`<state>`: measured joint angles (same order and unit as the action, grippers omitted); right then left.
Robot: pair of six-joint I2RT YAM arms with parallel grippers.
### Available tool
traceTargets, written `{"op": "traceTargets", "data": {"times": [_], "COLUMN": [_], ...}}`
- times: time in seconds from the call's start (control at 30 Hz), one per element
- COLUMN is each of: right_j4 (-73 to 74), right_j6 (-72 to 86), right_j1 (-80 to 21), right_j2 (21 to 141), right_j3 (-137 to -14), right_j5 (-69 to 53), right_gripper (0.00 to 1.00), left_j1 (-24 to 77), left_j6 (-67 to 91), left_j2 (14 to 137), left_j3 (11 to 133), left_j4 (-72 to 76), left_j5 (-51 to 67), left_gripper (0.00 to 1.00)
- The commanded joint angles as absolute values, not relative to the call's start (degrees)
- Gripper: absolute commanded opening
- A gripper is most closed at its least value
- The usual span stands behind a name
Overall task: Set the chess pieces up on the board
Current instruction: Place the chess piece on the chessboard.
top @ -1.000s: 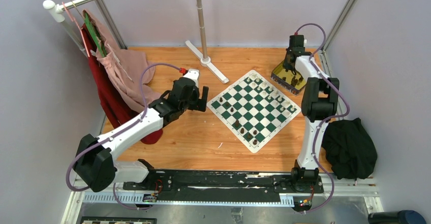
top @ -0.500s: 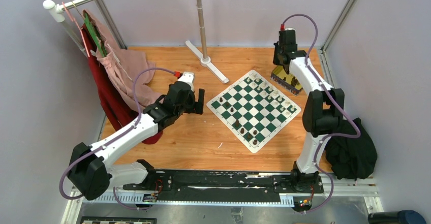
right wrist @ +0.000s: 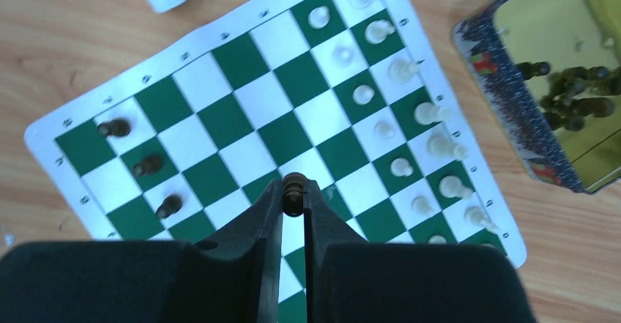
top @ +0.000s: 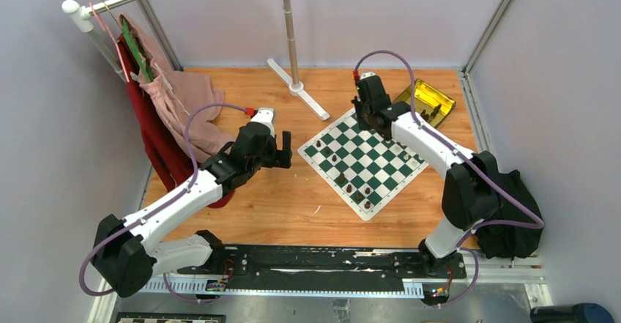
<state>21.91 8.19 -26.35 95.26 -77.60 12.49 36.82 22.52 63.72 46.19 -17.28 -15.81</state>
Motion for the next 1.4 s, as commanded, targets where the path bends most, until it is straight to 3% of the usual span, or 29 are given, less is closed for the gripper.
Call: {"op": "traceTargets", "data": {"times": [0.0, 0.43, 1.37], "right_j4": [24.9, 21.1, 17.0], "right_j6": [10.3, 14.3, 14.1], "right_j1": [-31.4, -40.3, -42.4], "right_j2": [91.6, 91.6, 100.5], "right_j3": [-74.0, -65.9, -65.1], "right_j5": [15.4, 13.9, 11.3], "right_gripper": [0.00, 0.00, 0.00], "left_j1": [36.5, 36.6, 36.6], "left_j6": [23.6, 24.0, 22.3], "left_j2": [62.2, 59.6, 61.1], "left_j3": [44.8, 42.7, 42.6], "left_j4": [-17.6, -18.5, -17.8], "left_j5": [-14.8, -14.3, -15.2], "left_gripper": [1.00, 1.00, 1.00]}}
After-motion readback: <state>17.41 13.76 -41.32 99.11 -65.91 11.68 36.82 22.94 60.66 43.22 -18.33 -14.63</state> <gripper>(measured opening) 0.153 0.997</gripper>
